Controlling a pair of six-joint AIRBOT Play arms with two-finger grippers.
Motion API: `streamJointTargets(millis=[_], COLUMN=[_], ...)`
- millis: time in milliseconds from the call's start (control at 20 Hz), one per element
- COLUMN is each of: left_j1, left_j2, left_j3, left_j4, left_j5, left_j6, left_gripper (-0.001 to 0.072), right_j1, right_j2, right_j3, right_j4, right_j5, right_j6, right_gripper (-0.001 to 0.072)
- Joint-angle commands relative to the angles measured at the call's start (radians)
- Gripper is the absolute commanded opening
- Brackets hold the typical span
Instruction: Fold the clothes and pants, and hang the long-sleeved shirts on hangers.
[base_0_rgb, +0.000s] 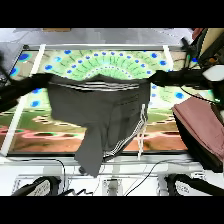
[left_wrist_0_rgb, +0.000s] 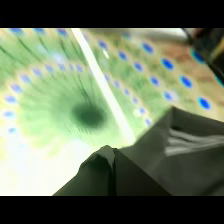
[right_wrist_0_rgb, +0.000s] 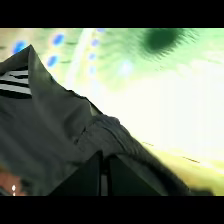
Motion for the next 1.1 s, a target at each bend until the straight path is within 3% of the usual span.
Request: streamJointTargets(millis=[0, 200, 450, 600, 750, 950, 1000, 1050], left_j1=[-0.087, -0.088, -0.212, -0.369, -0.555, -0.779, -0.807, -0.824], left_j2=[-0.135, 0.003, 0.141, 0.142, 0.142, 0.142, 0.142, 0.142], left_j3=[0.001, 0.001, -0.001, -0.022, -0.102, -0.249, -0.28, -0.304], left_j4=[0.079, 0.319, 0.548, 0.568, 0.568, 0.588, 0.618, 0.655], left_j5=[-0.008, -0.09, -0.542, -0.668, -0.676, -0.672, -0.643, -0.624], left_j6=[-0.071, -0.364, -0.679, -0.79, -0.918, -0.956, -0.989, -1.027], left_gripper=[0.001, 0.001, 0.0011, 0.0012, 0.0011, 0.0013, 0.0015, 0.009], right_j1=[-0.015, -0.076, -0.119, -0.123, -0.123, -0.122, -0.122, -0.122], right_j2=[-0.149, -0.137, -0.137, -0.138, -0.138, -0.138, -0.138, -0.138], right_j3=[0.001, 0.019, 0.046, 0.046, 0.046, 0.046, 0.046, 0.046], right_j4=[-0.073, -0.101, -0.253, -0.459, -0.581, -0.589, -0.586, -0.582], right_j5=[-0.024, 0.111, 0.483, 0.66, 0.675, 0.653, 0.608, 0.564], right_j6=[0.006, -0.056, -0.134, -0.187, -0.187, -0.187, -0.186, -0.186], right_gripper=[0.0021, 0.0021, 0.0022, 0.0021, 0.0021, 0.0021, 0.0067, 0.0296])
